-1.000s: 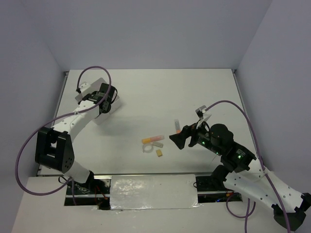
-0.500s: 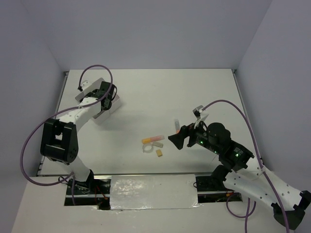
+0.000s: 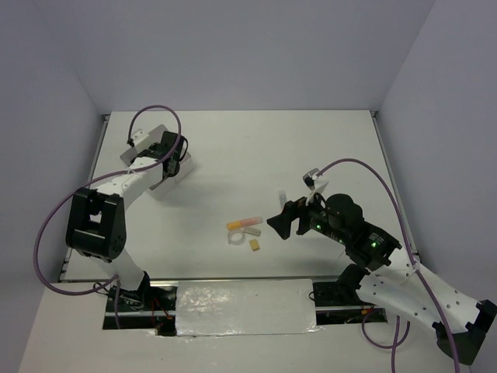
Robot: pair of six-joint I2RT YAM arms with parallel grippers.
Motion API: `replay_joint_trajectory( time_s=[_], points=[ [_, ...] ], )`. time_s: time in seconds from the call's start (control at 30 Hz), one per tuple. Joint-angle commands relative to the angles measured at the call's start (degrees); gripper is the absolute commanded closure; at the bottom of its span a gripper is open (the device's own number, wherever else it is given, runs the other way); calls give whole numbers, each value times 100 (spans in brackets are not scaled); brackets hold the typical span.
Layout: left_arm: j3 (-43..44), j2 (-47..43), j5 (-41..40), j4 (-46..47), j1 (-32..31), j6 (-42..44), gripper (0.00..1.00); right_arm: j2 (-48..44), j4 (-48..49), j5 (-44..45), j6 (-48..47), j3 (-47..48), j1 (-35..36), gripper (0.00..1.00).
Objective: Sort the stationery into containers
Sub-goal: Place the stationery in the storage box, then pick up the stationery from the center of the board.
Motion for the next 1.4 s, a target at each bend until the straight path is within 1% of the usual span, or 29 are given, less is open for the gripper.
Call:
replay_joint_trajectory(
  time_s=[0.0, 0.03, 0.1, 0.13, 0.2, 0.23, 0.33, 0.53, 0.6, 0.7, 0.83, 0.87, 0.93, 0.97, 1.03, 1.07, 1.1, 1.13, 1.17, 1.23, 1.27, 1.3, 1.33, 1.37],
  points=[
    [-113, -72, -44, 157, 20, 100, 39, -22, 208, -79, -111, 210, -13, 1],
    [-113, -72, -53, 149, 20, 91, 33, -13, 208, -79, -102, 201, -21, 1],
    [-113, -80, -35, 148, 20, 100, 30, -4, 190, -79, -111, 210, -21, 1],
    [-104, -81, -61, 96, 20, 56, 25, -4, 182, -79, -111, 218, -21, 1],
    [-113, -159, -44, 87, 12, 56, 21, -13, 190, -88, -111, 219, -13, 1],
    [-148, -194, -35, 96, 20, 56, 17, -30, 190, -88, -111, 219, -21, 1],
    [-209, -344, -18, 139, 12, 73, 8, -22, 190, -97, -111, 219, -21, 1],
    [-280, -861, 237, 306, -120, 407, 4, 57, 260, -97, -67, 192, -21, 0],
    [-236, -994, 272, 281, -348, 591, 1, 154, 269, -71, -75, 210, -21, 0],
    [-165, -1196, 254, -36, -734, 627, 1, 294, 296, -62, -67, 236, -21, 0],
    [-437, -1722, 316, -203, -1306, 557, 1, 365, 357, 192, 21, 218, -21, 0],
    [-542, -1811, 308, -386, -1533, 444, 1, 461, 331, 237, 30, 236, -13, 0],
    [-675, -2091, 369, -493, -1719, 398, 1, 776, 192, 350, -22, 306, -21, 0],
    [-832, -2206, 482, -554, -1876, 381, 1, 935, 95, 360, -66, 411, -21, 0],
    [-1026, -2565, 676, -599, -1983, 346, 1, 1242, -99, 308, -224, 517, -21, 1],
    [-1279, -2724, 816, -546, -2036, 416, 1, 1505, -100, 290, -242, 543, -21, 1],
    [-1430, -3031, 1200, -354, -2045, 486, 1, 1595, -56, 272, -286, 526, -21, 1],
    [-1570, -3182, 1387, -265, -2054, 574, 1, 1682, 14, 246, -373, 483, -21, 1],
    [-1807, -3322, 1528, -221, -2054, 653, 1, 1875, 110, 2, -392, 447, -21, 1],
    [-1949, -3683, 1757, -256, -2062, 732, 1, 2313, 85, -44, -305, 491, 5, 6],
    [-2063, -3780, 1845, -265, -2063, 828, 1, 2481, 41, 130, -243, 569, 118, 9],
    [-2090, -3946, 1959, -256, -2063, 934, 1, 2657, -11, 219, -156, 622, 198, 14],
    [-2108, -4000, 2064, -334, -2063, 1083, 1, 2998, -151, 367, -85, 753, 294, 17],
    [-2082, -4105, 2074, -422, -2063, 1102, 1, 3150, -196, 700, -15, 807, 478, 21]
  ],
)
